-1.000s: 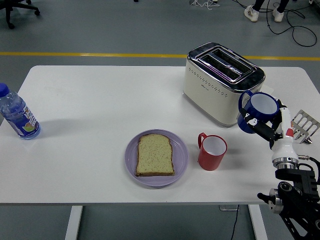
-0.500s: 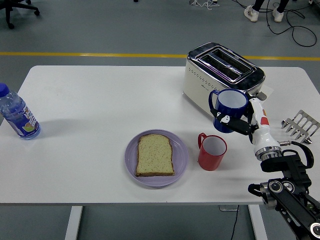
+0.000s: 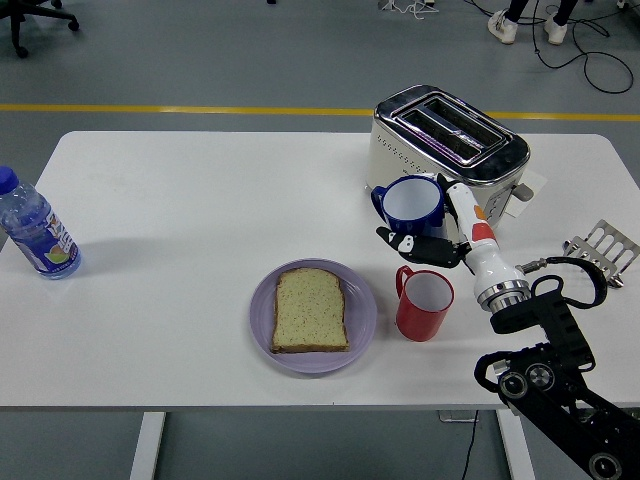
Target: Pick up the cup,pour liquid into bread,place the cup on the desk
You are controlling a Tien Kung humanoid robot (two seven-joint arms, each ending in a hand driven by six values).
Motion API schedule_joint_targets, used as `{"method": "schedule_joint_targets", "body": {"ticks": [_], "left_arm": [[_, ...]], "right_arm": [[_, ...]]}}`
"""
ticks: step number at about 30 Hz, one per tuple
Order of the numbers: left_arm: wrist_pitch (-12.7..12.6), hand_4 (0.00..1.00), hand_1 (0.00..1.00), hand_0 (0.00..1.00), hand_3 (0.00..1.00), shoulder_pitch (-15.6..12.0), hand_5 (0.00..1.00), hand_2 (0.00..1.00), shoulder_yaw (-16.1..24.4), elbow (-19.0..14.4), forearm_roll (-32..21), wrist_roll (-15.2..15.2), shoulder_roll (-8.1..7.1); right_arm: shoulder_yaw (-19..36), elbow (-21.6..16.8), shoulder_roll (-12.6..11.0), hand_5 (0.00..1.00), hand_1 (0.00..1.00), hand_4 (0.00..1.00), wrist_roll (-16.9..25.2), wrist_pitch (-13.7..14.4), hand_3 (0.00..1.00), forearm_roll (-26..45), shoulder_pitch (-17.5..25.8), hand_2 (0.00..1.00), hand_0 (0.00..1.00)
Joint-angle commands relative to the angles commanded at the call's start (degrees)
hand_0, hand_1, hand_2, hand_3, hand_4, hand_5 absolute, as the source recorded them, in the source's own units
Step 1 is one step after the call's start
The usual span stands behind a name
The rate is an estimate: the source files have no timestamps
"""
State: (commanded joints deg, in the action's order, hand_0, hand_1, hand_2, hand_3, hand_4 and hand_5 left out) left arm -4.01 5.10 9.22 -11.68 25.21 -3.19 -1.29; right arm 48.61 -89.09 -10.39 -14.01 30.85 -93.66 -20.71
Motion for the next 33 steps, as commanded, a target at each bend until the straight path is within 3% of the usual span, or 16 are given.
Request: {"method": "schedule_joint_targets", "body": {"ticks": [5,16,21,26,33], "left_arm": [[0.01,0.326,0.647,0.637,0.558,-0.18,0.833,0.659,-0.18,0.02,-0.18,-0.01,-0.04],[0.02,0.325,0.647,0.638,0.559,-0.42,0.837,0.660,-0.47,0.02,-0.37,-0.01,-0.09],[0.02,0.325,0.647,0.637,0.560,-0.67,0.837,0.661,-0.58,0.04,-0.48,-0.01,-0.16],[0.02,0.325,0.648,0.638,0.561,-0.58,0.838,0.661,-0.36,0.01,-0.43,0.00,-0.12],[0.01,0.326,0.649,0.638,0.562,-0.31,0.842,0.663,0.07,0.02,-0.49,-0.01,-0.23]], "right_arm": [[-2.52,0.72,-0.48,0.002,0.313,0.658,-4.12,-0.85,0.543,-7.74,-2.34,0.525,0.332],[-7.62,3.02,-1.80,0.002,0.318,0.636,-5.06,-4.36,0.546,-12.62,-6.68,0.520,0.338],[-10.85,3.70,-3.26,0.002,0.318,0.630,-7.64,-8.17,0.547,-18.30,-9.75,0.520,0.340],[-13.65,4.06,-4.48,0.002,0.323,0.621,-10.94,-14.31,0.551,-21.90,-12.86,0.525,0.343],[-20.52,4.19,-6.58,0.002,0.325,0.612,-12.73,-16.60,0.553,-22.16,-19.10,0.524,0.336]]}}
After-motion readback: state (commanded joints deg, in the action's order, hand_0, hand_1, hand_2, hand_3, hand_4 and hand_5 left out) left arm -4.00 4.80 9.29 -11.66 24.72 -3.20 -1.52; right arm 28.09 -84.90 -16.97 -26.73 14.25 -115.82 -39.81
